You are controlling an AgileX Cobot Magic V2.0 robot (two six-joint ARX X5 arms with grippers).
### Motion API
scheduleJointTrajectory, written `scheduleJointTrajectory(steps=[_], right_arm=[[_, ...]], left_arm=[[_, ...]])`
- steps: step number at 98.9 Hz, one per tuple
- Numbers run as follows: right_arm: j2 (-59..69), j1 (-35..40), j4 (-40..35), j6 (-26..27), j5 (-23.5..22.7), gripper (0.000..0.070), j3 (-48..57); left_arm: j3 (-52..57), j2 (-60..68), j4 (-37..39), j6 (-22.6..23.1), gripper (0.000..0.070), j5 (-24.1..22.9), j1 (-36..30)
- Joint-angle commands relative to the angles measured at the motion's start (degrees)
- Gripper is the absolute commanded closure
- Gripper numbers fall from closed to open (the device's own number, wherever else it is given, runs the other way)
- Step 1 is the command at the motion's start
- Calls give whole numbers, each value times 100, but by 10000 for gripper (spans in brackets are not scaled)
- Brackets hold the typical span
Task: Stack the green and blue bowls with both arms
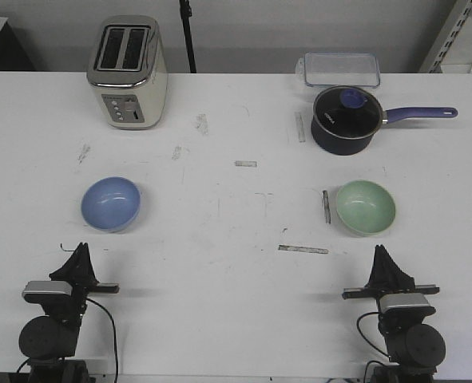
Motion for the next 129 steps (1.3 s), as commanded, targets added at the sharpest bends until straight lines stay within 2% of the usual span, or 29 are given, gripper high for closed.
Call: scheduleJointTrajectory(steps=[1,37,63,81,129], right_arm=[[-11,2,55,-22,0,685,-11],[-9,2,48,-26,0,685,44],[385,2,-205,-46,2,685,662],[1377,2,-619,-269,4,686,1458],[4774,2,-2114,-262,0,686,4096]], left_arm=[[-129,-13,96,44,698,0,11],[-129,-13,96,44,698,0,11],[-129,-13,96,44,698,0,11],[-129,-13,96,44,698,0,11],[-129,-13,96,44,698,0,11]])
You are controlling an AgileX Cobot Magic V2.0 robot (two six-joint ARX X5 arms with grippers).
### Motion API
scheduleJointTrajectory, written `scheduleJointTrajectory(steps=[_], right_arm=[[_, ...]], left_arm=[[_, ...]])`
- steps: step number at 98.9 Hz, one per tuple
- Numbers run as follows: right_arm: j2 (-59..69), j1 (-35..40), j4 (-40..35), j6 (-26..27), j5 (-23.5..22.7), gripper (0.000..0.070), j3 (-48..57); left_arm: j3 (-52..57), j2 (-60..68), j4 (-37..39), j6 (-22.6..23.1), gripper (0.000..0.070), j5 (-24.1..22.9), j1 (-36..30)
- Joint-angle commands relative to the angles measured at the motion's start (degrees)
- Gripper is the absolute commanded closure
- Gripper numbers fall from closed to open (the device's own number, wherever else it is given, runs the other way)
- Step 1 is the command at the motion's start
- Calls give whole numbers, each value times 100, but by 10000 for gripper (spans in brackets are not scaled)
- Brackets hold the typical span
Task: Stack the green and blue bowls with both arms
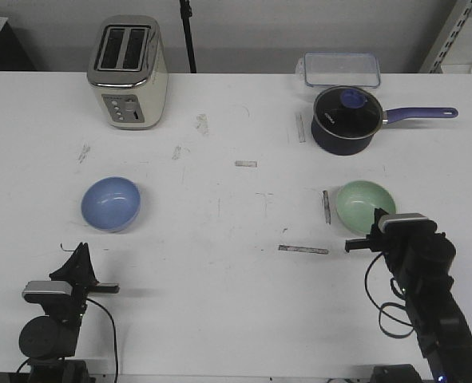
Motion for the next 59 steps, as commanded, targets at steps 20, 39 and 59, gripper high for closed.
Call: scheduleJointTrajectory(steps=[20,39,59], right_arm=[[1091,0,-654,-66,151,690,1163],[1700,-11,-802,-63,254,690,1657],[2369,-273,-1561,-61,249,690,2337]], left_arm=[[-129,-13,96,44,698,0,11],[-129,-13,96,44,698,0,11],[-129,-13,96,44,698,0,11]])
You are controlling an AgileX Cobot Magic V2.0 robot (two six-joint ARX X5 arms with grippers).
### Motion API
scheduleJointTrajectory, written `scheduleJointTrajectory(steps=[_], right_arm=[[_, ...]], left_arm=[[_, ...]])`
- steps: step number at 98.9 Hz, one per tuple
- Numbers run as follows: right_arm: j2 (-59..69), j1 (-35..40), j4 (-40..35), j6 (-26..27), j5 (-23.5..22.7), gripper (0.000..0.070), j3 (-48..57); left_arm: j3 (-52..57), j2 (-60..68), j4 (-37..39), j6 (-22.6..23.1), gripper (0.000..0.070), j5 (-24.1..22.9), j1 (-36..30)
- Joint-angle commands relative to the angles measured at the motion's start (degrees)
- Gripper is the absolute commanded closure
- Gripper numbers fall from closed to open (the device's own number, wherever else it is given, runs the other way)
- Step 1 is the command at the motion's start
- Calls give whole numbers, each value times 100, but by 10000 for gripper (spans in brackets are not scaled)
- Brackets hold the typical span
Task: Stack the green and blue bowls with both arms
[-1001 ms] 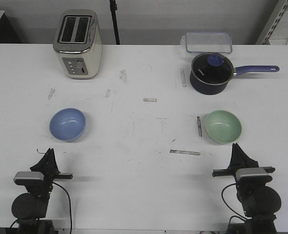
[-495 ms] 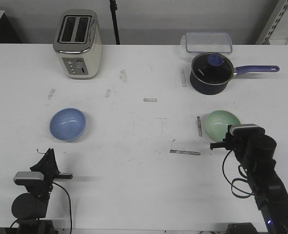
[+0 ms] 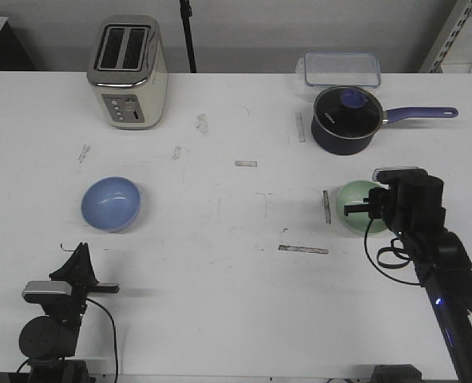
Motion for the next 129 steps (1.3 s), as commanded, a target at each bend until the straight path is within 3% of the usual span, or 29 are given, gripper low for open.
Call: scheduleJointTrajectory(steps=[1,19,26,41,52,61,73,80,129], right_arm=[[247,-120,-166,-57,17,690,317],[855,-691,-938,420,-177,690,994],[1016,-929,-1078,433,-643,690,1143],[1335,-1475,-1202,437,-2105,689,1217],[1530,-1757,-1220,452,-2671,684,1217],[1657,-1915,-1224,428,-2691,643,1215],[1788,-2044,-1244,332,-2688,370,1211],[1847,-2074,-1239,308,-2691,276,1209],[2463,-2079,-1126,136,-2629,269,990]], left_arm=[[-129,-13,96,44,698,0,11],[-129,-13,94,44,698,0,11],[-129,-13,96,44,698,0,11],[-129,-13,96,44,698,0,11],[-129,-13,96,44,698,0,11],[-129,-13,96,44,698,0,11],[-129,-13,96,44,698,0,11],[-129,-13,96,44,698,0,11],[-129,-13,96,44,698,0,11]])
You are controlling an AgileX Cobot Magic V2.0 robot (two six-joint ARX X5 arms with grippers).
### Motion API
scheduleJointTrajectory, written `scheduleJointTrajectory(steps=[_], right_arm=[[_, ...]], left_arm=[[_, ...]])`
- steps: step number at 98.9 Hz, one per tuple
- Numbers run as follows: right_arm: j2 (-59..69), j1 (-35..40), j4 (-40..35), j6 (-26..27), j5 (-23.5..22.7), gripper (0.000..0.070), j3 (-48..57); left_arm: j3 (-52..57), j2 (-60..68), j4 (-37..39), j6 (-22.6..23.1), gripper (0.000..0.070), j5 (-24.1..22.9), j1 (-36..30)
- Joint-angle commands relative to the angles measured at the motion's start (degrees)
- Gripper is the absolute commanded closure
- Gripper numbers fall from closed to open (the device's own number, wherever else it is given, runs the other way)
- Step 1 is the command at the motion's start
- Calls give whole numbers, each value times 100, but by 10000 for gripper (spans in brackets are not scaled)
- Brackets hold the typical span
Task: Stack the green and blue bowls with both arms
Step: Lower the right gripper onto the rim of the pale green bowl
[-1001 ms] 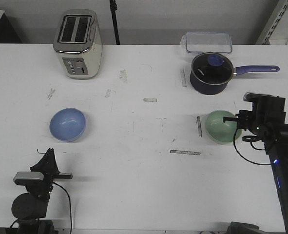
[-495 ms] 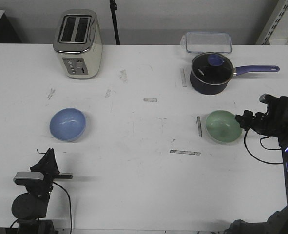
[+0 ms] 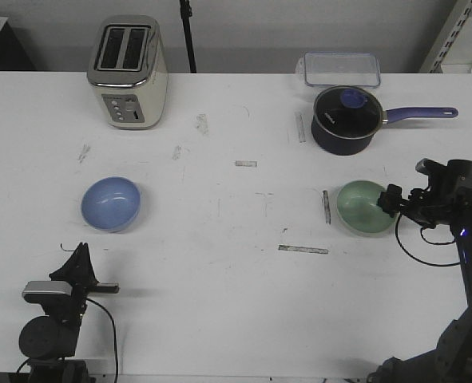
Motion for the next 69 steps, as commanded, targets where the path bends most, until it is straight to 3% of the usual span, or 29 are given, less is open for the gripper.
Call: scheduleJointTrajectory(steps=[1,29,57,69], right_arm=[[162,-13,125,-83,4,269,4],[466,11,142,-90,20,313,-66],[540,35,162,-83,44,696,-74],[540,35,166,-46,37,698,-74]], left_arm=[[-129,-13,96,44,698,0,11],[-129,-13,94,44,698,0,11],[-129,-13,96,44,698,0,11],[-129,-13,96,44,698,0,11]])
